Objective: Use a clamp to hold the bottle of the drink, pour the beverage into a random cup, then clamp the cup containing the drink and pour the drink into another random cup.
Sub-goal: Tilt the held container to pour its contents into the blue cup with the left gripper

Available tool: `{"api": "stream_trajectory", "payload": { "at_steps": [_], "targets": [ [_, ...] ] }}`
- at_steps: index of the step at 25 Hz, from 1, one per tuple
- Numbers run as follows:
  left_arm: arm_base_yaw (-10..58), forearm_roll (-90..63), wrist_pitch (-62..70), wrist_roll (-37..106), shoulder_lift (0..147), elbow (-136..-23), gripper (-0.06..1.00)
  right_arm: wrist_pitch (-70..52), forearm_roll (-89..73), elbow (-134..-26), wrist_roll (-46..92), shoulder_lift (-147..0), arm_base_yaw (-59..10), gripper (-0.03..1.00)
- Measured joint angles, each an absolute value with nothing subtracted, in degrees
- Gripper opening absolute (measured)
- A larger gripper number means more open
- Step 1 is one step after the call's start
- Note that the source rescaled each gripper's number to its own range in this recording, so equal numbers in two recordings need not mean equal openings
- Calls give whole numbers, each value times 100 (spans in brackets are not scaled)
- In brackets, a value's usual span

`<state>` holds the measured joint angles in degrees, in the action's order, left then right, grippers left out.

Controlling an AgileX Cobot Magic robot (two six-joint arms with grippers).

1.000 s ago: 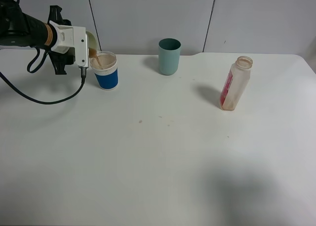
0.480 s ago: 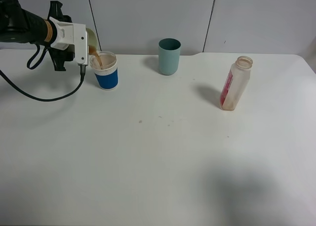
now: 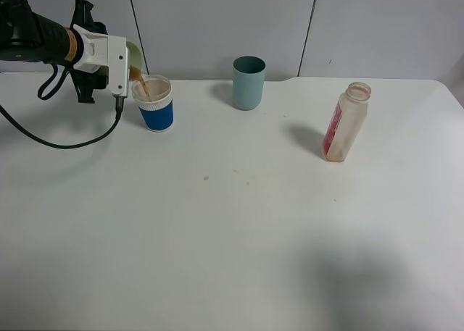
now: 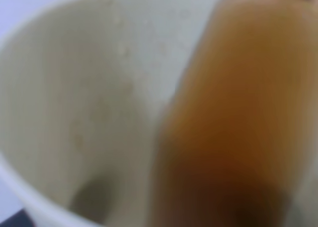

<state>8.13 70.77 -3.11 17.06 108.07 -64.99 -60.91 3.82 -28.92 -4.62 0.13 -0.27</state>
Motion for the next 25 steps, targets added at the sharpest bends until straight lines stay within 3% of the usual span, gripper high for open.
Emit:
{"api": "stream_trajectory", "payload": {
  "at_steps": [25],
  "targets": [
    [897,7336,-270,1899,10807,-6499,1,-6091,382,-2892,-462,13,-27,60]
  ]
}}
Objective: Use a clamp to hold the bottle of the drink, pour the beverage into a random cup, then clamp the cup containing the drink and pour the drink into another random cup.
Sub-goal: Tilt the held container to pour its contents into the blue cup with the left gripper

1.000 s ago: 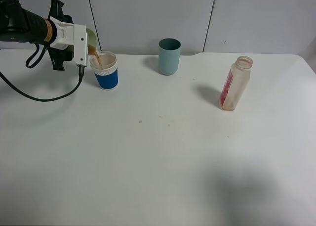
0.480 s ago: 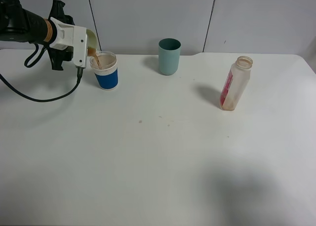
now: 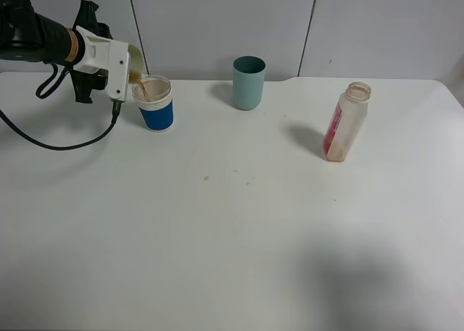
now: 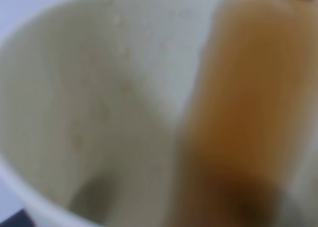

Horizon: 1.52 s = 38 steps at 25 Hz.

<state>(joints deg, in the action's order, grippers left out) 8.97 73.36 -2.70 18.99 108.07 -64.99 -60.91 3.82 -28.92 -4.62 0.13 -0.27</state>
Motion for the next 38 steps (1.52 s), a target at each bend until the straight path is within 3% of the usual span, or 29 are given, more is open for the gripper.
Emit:
{"api": "stream_trajectory", "payload": {
  "at_steps": [38],
  "targets": [
    [1204,7775,99,2201,10800,-6845,1,-6091,382,-2892,-462,13,-27,60]
  ]
}}
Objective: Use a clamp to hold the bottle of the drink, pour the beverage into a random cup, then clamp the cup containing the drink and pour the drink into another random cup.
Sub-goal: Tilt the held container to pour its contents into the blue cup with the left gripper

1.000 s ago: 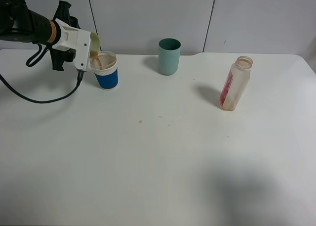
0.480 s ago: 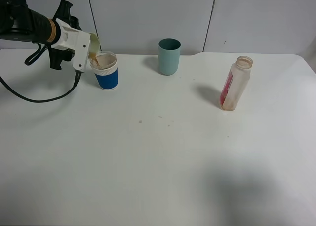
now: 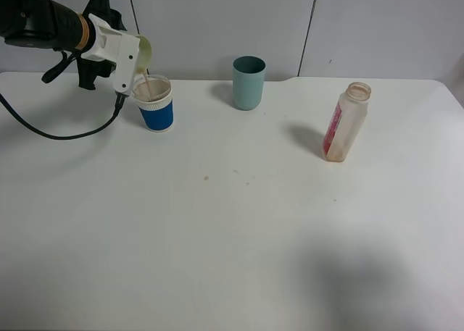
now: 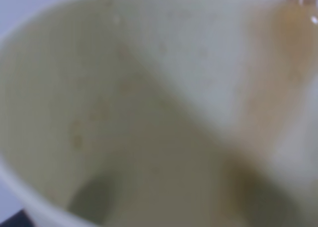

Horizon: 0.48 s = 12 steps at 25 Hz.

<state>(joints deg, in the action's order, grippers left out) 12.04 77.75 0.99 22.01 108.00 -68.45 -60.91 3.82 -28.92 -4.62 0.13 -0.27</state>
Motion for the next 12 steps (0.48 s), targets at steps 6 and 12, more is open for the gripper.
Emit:
{"api": "stream_trajectory", "payload": {
  "at_steps": [6,12],
  "targets": [
    [1210,7900,187,2450,10800,-6845,1,-6091,382,-2892,-462,13,-27,60],
    [1210,8057,261,2645,10800,-6845,1,-6091,382,-2892,-462,13,-27,60]
  ]
}}
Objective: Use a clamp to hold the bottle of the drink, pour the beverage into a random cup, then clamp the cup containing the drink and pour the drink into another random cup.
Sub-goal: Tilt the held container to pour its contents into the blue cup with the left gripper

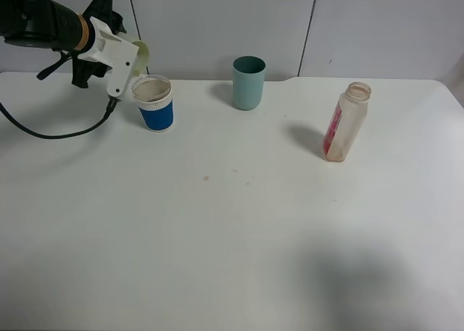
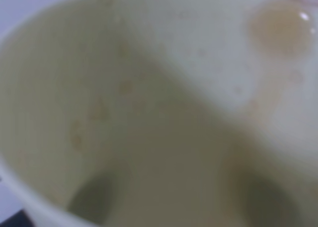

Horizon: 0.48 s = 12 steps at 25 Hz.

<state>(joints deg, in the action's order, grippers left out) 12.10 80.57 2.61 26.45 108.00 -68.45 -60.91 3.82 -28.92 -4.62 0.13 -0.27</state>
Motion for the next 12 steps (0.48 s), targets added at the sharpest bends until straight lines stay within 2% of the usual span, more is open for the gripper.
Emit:
{"api": "stream_trajectory", "payload": {
  "at_steps": [12],
  "targets": [
    [1275,8027,272,2637,10800,-6845,1,-6091,382,-2892,-462,13,-27,60]
  ]
}}
